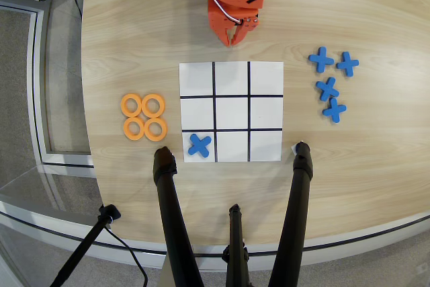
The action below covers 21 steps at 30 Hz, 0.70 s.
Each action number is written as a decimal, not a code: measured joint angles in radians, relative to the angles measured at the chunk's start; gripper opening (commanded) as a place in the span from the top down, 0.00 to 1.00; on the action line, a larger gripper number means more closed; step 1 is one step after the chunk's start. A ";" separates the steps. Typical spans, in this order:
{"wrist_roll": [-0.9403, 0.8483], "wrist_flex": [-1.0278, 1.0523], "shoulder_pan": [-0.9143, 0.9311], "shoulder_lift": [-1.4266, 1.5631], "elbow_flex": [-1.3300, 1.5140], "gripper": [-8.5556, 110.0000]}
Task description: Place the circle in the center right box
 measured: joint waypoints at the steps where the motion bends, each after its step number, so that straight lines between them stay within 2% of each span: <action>1: 0.000 0.000 0.000 0.000 0.000 0.87; 12: 0.003 -0.018 -0.014 -0.051 -0.023 0.87; 15: 0.003 -0.018 -0.014 -0.058 -0.028 0.83; 21: 0.012 -0.118 0.029 -0.212 -0.146 0.82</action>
